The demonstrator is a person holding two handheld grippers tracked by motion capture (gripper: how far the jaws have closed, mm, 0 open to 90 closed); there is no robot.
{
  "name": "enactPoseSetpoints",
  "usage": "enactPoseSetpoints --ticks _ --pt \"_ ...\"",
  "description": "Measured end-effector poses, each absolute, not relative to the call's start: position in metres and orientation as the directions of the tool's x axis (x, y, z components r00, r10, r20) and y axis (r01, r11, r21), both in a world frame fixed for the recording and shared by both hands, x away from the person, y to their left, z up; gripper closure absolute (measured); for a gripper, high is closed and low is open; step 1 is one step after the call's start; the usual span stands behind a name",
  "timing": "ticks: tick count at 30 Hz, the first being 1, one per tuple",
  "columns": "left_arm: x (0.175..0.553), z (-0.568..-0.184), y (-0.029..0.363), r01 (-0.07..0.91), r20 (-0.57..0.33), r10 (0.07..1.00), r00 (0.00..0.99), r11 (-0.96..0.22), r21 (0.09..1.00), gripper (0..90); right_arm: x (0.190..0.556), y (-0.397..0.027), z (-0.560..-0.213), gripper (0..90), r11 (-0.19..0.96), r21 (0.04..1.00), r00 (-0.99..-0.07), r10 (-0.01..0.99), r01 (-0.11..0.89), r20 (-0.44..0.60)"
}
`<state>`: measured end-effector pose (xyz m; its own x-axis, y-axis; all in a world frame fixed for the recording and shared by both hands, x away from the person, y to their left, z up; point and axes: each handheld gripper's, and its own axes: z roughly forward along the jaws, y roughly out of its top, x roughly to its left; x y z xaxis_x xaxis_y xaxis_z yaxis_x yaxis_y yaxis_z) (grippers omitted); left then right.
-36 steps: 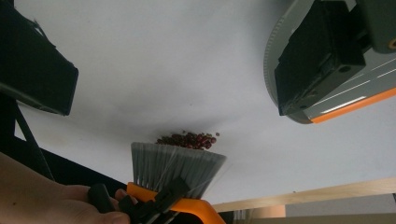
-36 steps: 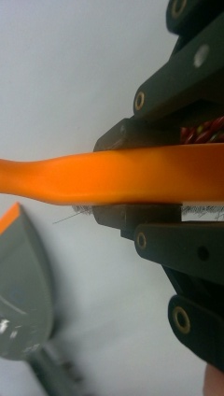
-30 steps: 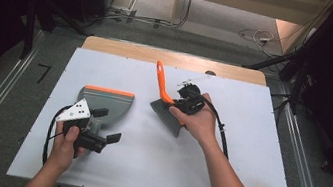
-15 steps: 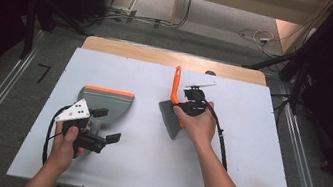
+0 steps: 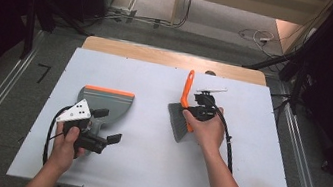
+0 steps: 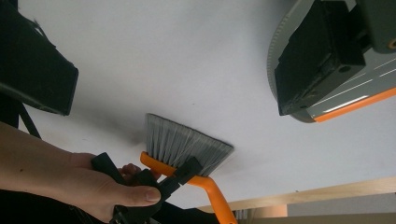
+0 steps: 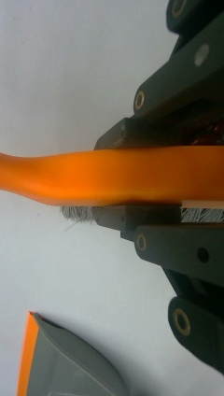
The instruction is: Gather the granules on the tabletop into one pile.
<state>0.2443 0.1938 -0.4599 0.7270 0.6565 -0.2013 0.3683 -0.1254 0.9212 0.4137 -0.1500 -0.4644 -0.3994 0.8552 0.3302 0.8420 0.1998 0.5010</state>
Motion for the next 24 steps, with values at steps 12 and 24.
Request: enactPoseSetpoints --ticks 12,24 --pt "0.244 -0.459 0.196 0.368 -0.202 0.659 0.724 -0.122 0.922 0.3 0.415 -0.161 -0.464 67.1 0.194 0.503 -0.392 0.860 0.842 0.325" --pt "0.245 -0.460 0.194 0.371 -0.205 0.659 0.724 -0.120 0.921 0.3 0.412 -0.170 -0.456 67.9 0.192 0.535 -0.439 0.812 0.823 0.384"
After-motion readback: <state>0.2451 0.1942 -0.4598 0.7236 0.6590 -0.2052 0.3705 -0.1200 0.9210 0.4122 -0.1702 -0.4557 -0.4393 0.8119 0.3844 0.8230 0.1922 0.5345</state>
